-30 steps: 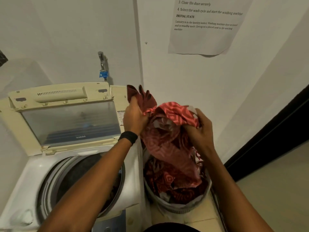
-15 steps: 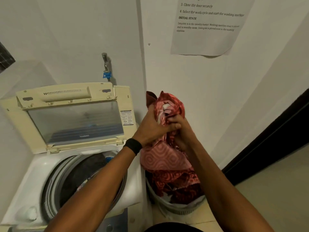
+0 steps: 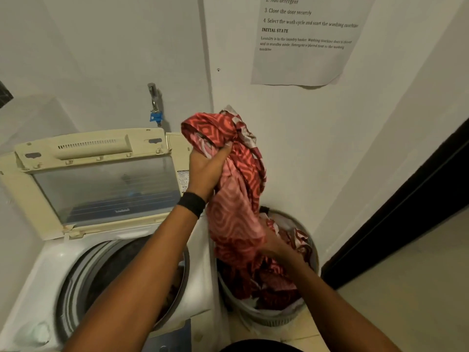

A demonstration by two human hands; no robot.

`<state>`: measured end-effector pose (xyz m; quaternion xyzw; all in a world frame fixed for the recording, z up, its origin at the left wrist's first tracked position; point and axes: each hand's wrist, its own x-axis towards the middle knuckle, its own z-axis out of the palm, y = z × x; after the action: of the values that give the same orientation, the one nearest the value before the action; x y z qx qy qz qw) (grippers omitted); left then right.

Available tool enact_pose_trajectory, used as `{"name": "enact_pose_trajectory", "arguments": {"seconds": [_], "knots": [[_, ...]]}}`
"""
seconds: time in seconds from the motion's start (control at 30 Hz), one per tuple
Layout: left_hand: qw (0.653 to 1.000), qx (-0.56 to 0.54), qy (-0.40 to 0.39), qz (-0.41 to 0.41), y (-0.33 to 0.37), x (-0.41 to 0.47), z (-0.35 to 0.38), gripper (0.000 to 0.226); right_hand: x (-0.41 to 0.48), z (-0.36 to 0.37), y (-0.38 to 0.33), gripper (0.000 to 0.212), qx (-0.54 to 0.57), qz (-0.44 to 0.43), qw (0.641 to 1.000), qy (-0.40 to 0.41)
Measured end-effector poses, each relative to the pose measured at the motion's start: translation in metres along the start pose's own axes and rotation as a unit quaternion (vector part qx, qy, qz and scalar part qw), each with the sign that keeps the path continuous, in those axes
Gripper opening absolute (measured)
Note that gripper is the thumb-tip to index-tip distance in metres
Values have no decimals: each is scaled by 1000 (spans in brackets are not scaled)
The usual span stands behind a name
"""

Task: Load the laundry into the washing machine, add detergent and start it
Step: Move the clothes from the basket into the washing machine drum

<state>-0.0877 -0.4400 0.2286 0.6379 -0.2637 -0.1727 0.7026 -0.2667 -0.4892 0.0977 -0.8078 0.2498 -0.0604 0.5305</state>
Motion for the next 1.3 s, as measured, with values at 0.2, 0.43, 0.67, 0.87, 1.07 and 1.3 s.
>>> {"name": "enact_pose_trajectory", "arguments": {"seconds": [0.2, 0.43, 0.67, 0.87, 1.07, 1.3], "knots": [[987, 141, 51, 63, -5, 12, -18, 64, -10, 18, 9, 25, 107, -33, 985, 135], [923, 367, 24, 113, -57, -5, -37, 46, -3, -75, -77, 25, 212, -141, 892, 373], [989, 31, -100, -105, -45, -28, 7, 59, 47, -23, -92, 13, 27, -201, 873, 444], [957, -143, -151, -201, -29, -45, 6, 52, 42, -1, -77, 26, -98, -264, 910, 303], [959, -127, -184, -174, -41, -33, -8, 98, 22, -9, -81, 37, -37, -254, 944, 205], [987, -29, -23, -157, -43, -32, 15, 61, 19, -11, -71, 17, 47, -166, 960, 220]]}}
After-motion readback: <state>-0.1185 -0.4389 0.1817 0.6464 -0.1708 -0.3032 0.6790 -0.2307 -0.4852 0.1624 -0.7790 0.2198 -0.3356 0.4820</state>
